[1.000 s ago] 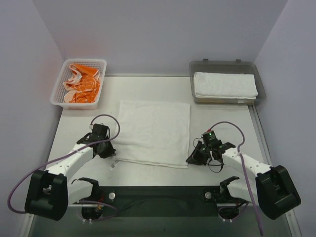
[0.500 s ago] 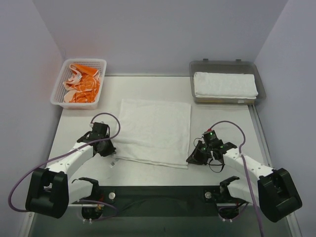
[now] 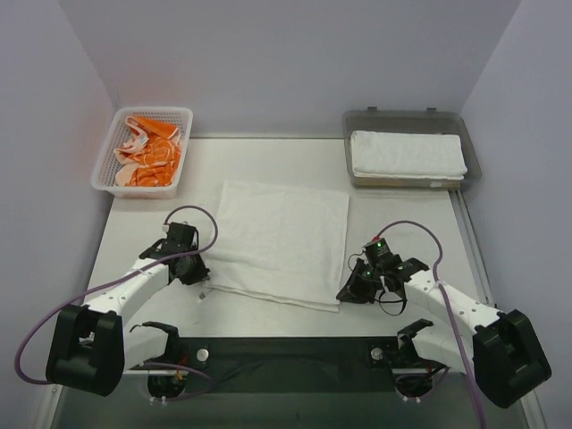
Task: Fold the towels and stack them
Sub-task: Fold the towel
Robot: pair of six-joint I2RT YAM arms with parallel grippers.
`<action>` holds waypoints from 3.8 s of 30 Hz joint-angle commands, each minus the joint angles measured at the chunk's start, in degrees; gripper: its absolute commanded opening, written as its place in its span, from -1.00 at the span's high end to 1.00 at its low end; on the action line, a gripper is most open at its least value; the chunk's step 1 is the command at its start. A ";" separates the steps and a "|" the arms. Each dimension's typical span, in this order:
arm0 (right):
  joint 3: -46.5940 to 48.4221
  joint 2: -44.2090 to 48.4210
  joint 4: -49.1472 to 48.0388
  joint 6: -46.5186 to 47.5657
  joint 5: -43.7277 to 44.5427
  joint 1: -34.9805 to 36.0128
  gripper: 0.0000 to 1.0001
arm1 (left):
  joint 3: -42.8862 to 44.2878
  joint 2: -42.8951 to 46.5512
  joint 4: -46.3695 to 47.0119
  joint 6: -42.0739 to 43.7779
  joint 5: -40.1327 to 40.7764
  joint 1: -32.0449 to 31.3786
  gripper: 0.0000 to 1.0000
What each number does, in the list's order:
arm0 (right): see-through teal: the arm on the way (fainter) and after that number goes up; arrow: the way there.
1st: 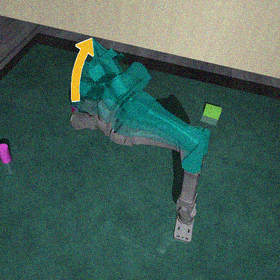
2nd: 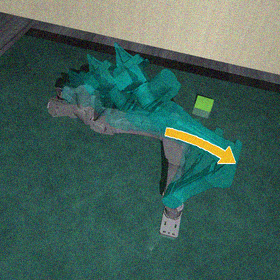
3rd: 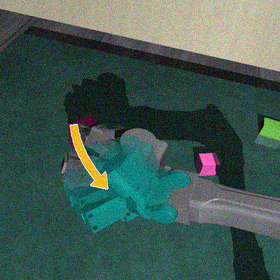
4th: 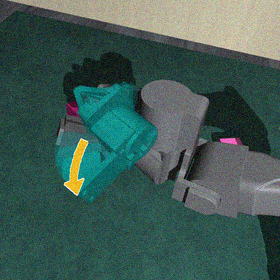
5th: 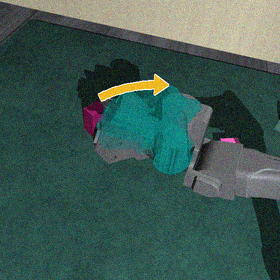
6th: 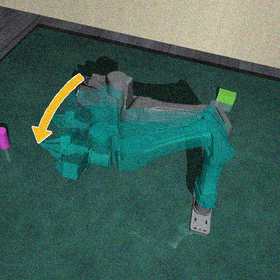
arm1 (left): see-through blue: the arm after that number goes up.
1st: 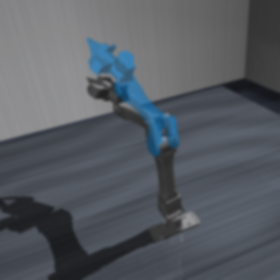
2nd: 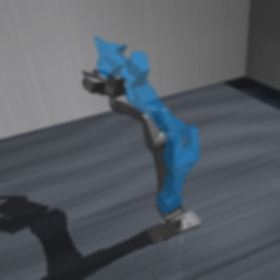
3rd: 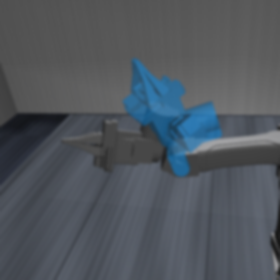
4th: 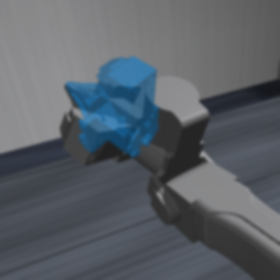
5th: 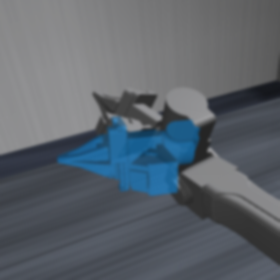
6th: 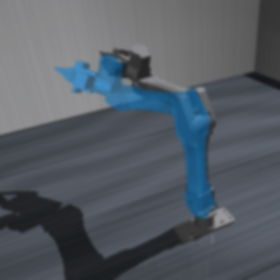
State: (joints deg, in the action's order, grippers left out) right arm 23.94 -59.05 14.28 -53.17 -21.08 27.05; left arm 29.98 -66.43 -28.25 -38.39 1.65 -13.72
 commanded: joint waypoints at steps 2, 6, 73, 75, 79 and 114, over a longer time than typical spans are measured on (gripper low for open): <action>-2.50 -5.37 0.31 -0.71 -1.50 1.34 1.00 | -0.36 -0.27 -1.19 0.07 1.16 0.44 0.72; -1.18 -10.90 0.31 1.13 -1.86 2.57 0.87 | -0.45 -0.45 -1.28 -0.19 0.99 0.53 0.72; 4.88 3.41 14.28 3.42 13.78 1.95 -0.25 | -1.23 6.67 -6.65 -5.47 2.04 -9.49 -0.10; 4.88 2.28 14.37 2.46 15.10 3.09 -0.24 | -1.41 5.70 -5.77 -5.29 1.60 -9.66 -0.08; 5.32 -0.63 14.37 -0.69 16.94 5.46 -0.24 | -1.50 4.65 -5.06 -4.94 0.72 -10.28 0.04; 5.58 -10.73 15.95 -26.37 24.33 13.03 -0.11 | -4.22 10.01 -0.31 -2.56 -2.44 -10.63 0.48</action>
State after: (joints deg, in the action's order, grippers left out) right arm 29.56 -67.22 27.35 -76.53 0.25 38.96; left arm 25.74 -57.52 -31.05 -41.30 -0.32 -23.97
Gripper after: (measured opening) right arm 0.561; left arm 0.265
